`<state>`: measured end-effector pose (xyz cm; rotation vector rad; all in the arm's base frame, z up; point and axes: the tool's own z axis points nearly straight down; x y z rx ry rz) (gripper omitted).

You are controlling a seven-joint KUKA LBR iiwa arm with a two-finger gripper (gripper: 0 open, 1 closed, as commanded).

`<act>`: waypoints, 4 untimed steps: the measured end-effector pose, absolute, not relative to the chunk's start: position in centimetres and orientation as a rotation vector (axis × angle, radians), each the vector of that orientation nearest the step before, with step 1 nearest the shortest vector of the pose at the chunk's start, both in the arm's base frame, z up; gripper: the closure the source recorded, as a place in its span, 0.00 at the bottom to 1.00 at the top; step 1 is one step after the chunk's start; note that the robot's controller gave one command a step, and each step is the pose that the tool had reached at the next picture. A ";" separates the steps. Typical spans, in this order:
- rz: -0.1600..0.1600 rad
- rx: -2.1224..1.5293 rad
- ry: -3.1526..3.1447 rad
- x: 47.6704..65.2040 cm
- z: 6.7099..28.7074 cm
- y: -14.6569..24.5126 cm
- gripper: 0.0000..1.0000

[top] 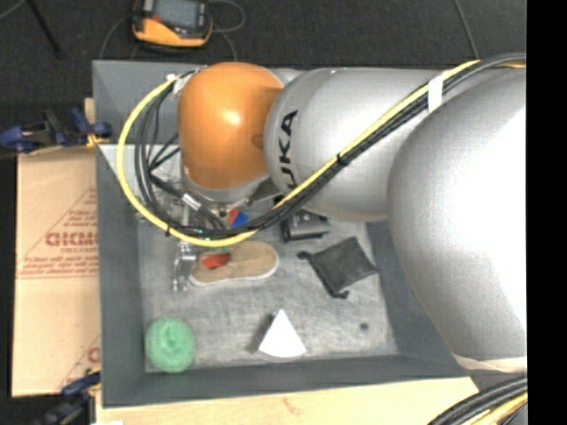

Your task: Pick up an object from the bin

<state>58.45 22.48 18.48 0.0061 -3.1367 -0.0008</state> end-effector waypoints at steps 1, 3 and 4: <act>-0.004 0.000 -3.145 58.7 19.0 22.4 0.00; 0.002 0.423 -3.111 57.5 12.2 21.6 0.00; -0.003 0.703 -3.070 53.2 10.7 17.7 0.00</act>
Offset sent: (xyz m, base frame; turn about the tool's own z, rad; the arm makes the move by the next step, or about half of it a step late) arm -0.0254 -0.0042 -0.1148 -0.2024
